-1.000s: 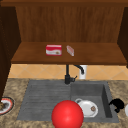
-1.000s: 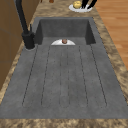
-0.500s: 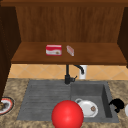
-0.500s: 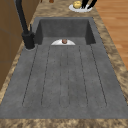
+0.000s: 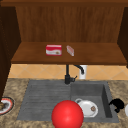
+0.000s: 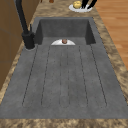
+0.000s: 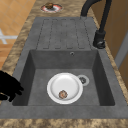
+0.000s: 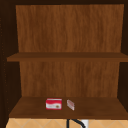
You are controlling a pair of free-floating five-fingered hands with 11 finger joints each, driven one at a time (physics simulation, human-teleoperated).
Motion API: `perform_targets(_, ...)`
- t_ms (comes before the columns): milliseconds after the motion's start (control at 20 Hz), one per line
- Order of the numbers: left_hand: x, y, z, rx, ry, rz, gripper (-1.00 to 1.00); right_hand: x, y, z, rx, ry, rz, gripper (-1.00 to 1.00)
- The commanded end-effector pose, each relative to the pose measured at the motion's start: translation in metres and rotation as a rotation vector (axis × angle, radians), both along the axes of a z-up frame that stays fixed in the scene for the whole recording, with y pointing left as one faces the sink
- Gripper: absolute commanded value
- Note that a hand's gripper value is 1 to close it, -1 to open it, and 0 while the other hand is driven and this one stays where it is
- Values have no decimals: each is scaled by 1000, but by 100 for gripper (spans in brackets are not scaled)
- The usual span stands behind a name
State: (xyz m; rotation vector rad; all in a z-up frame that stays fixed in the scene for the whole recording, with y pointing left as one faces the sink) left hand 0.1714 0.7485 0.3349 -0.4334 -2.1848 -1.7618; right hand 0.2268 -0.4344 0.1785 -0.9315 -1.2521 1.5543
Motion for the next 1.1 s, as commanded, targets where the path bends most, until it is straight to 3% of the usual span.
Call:
perform_targets(0, -13, -21, 11, 19, -2, 19, -100, 0, 0, 0, 0, 0, 0, 0)
perform_targets(350, -15, -46, 63, 3, 3, 15, -100, 0, 0, 0, 0, 0, 0, 0)
perform_targets(600, -15, -67, 103, 40, 3, 27, -100, 0, 0, 0, 0, 0, 0, 0)
perform_targets(750, -16, -80, 124, 41, 4, 24, -100, 0, 0, 0, 0, 0, 0, 0)
perform_targets(1050, -47, -107, 153, 28, 2, 19, -100, 0, 0, 0, 0, 0, 0, 0)
